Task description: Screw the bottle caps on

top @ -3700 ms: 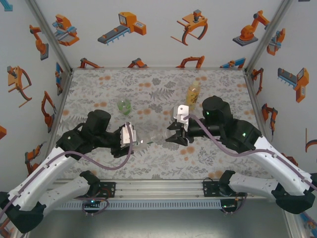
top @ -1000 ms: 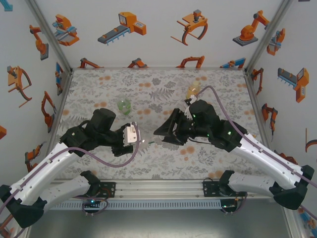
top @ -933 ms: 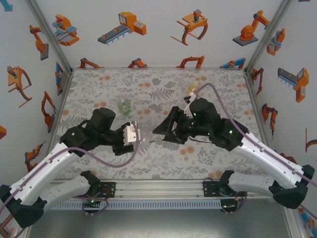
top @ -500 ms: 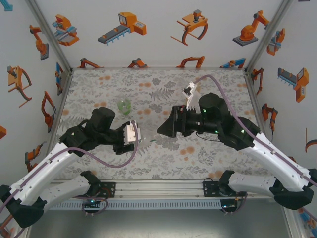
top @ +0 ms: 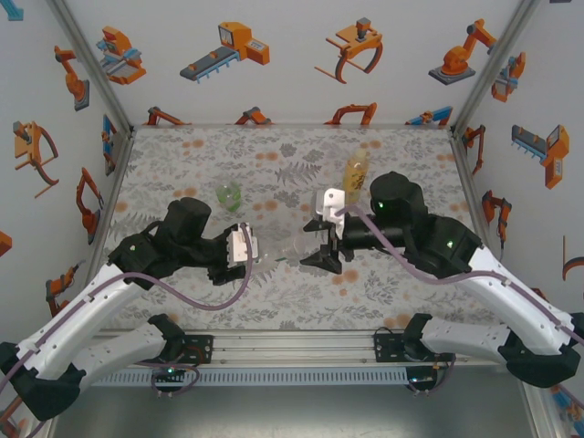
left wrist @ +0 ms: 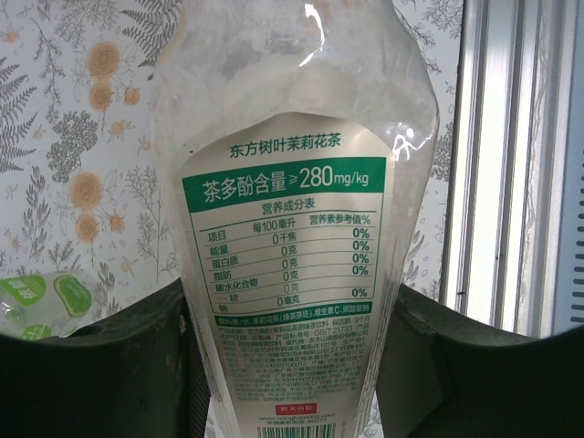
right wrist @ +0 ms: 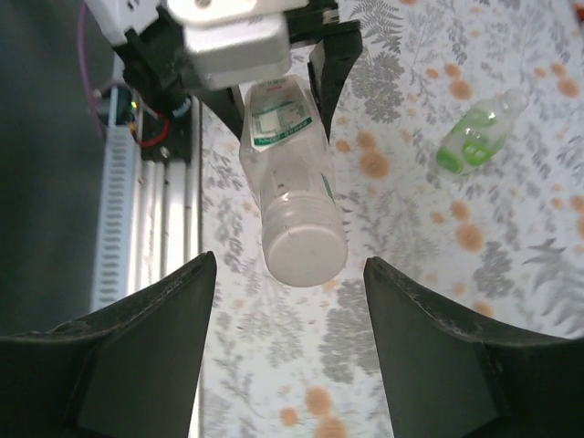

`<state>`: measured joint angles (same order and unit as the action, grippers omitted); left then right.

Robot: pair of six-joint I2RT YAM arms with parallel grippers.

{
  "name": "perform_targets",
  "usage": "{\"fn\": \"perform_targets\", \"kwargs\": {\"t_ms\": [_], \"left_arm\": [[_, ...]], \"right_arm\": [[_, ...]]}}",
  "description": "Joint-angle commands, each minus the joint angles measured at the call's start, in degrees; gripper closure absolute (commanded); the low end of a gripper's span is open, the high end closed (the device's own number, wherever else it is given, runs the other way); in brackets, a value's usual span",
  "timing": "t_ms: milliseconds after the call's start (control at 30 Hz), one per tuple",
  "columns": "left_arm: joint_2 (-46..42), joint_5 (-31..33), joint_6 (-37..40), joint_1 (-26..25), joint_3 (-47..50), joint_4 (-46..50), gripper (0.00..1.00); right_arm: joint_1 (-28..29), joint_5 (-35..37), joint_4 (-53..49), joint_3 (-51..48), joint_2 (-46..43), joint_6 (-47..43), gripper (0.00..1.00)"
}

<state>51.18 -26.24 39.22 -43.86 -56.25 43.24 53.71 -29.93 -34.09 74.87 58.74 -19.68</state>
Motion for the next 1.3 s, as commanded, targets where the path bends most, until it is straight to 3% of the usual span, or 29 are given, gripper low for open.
{"fn": "perform_targets", "kwargs": {"t_ms": [0, 367, 700, 867, 967, 1100, 1267], "left_arm": [[-0.79, -2.24, 0.25, -0.23, -2.00, -0.77, 1.00], [-0.93, -3.07, -0.19, -0.31, -2.00, -0.70, 1.00], [-1.09, -3.11, -0.20, -0.28, -2.27, -0.79, 1.00], [-1.11, -3.03, -0.11, -0.30, -2.28, -0.79, 1.00], [-1.01, -3.03, -0.11, -0.35, -2.33, -0.82, 1.00], [-1.18, -2.77, -0.11, -0.39, -2.37, -0.79, 1.00], [-0.99, -2.19, -0.46, -0.36, -2.64, -1.63, 1.00]], "right_arm": [[-0.10, -2.43, 1.57, -2.01, -1.00, -14.40, 0.41], [-0.10, -6.05, 4.55, -2.72, 0.23, -16.24, 0.48], [-0.01, -7.42, 3.24, -2.34, 1.81, -15.92, 0.49], [-0.08, -6.64, 3.36, -2.58, 1.68, -15.66, 0.54], [-0.01, -5.63, 5.17, -3.38, 1.21, -13.62, 0.62], [-0.02, -4.23, 8.64, -5.16, -0.04, -5.34, 0.73], [-0.06, -3.89, 15.13, -8.87, -2.17, 15.39, 0.83]]}}
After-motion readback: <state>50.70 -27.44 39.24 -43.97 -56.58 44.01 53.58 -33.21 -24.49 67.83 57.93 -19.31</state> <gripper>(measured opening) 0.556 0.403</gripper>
